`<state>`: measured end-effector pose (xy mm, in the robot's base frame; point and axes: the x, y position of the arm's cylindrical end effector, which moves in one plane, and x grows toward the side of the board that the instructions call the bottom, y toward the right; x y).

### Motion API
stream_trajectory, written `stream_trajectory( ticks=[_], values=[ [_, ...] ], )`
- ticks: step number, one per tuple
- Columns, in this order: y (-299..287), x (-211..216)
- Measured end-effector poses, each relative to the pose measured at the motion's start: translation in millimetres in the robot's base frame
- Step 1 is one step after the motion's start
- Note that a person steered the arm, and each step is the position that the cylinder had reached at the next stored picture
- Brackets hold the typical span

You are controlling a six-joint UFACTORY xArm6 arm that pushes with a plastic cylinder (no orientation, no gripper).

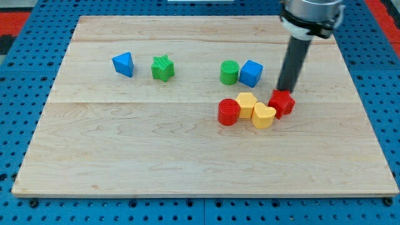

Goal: Move the blue cube close right to the green circle

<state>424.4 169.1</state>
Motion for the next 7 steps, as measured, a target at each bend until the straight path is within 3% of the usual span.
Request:
stream_trajectory(
  ticks=[2, 4, 6, 7],
  values=[
    [9.0, 33.3],
    [-20.7, 42.8],
    [-112.4, 44.1],
    [-113.2, 44.1]
  ],
)
